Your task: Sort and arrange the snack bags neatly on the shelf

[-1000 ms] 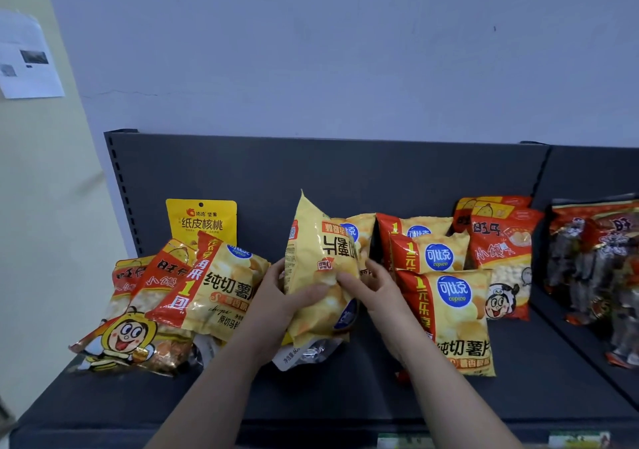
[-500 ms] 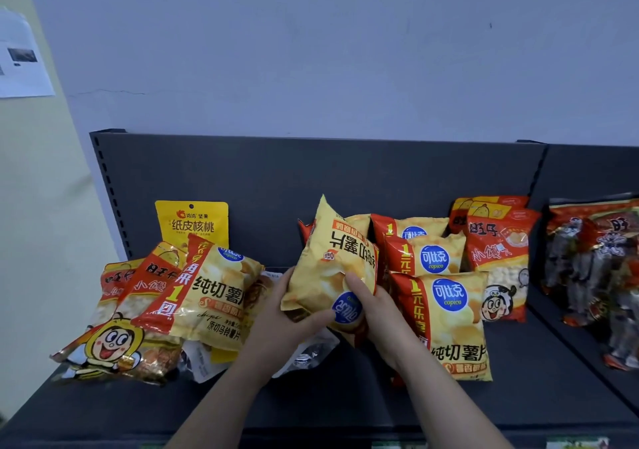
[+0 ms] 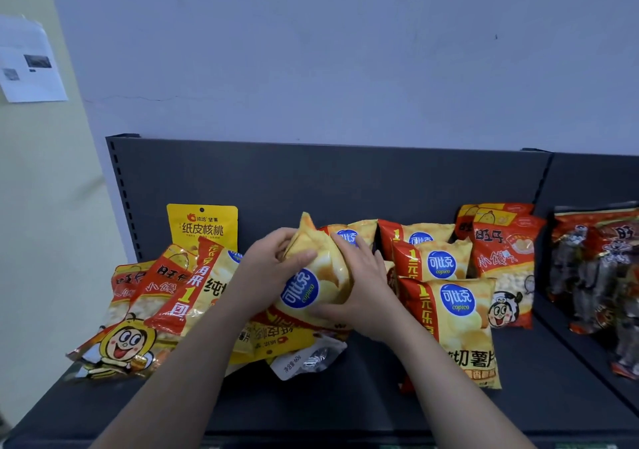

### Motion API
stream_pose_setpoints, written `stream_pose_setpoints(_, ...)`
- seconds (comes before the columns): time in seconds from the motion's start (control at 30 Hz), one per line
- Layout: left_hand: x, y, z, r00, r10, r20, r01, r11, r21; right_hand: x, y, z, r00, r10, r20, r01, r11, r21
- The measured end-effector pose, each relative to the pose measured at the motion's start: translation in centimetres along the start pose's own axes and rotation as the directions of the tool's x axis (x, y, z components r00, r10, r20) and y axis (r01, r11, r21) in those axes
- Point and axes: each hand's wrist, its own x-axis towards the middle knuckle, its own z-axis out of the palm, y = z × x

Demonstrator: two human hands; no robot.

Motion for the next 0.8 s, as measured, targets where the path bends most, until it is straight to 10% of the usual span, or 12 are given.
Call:
stream_pose_setpoints(0.27,-0.1,-2.1,0.2,0.977,-0.117,0.178,0.086,0.982,0.171,-0.6,1.7,0.9,0.980,0.194,-0.042,-0.195,0.980,-0.034)
stream_pose_setpoints(0.4,-0.5,-4.2,0.2,0.957,-0.277,0.089,0.235,0.915,0.328,-0.7,2.9,0.9,0.954,0.254,-0.161,-0.215,0.951,0.223)
stream_pose_setpoints(0.6,0.1,-5.0,1.6,0.930,-0.356,-0.087,0.345,0.931,-0.123,0.7,3.4,1.4,0.929,0.291,-0.229,-0.175,0.889,0.423)
stream_pose_setpoints(0.8,2.0,-6.2,4.1,0.957,-0.288,-0.033,0.283,0.954,-0.100,0.2,5.2,3.2,0.918,0.368,-0.151,-0.234,0.805,0.545)
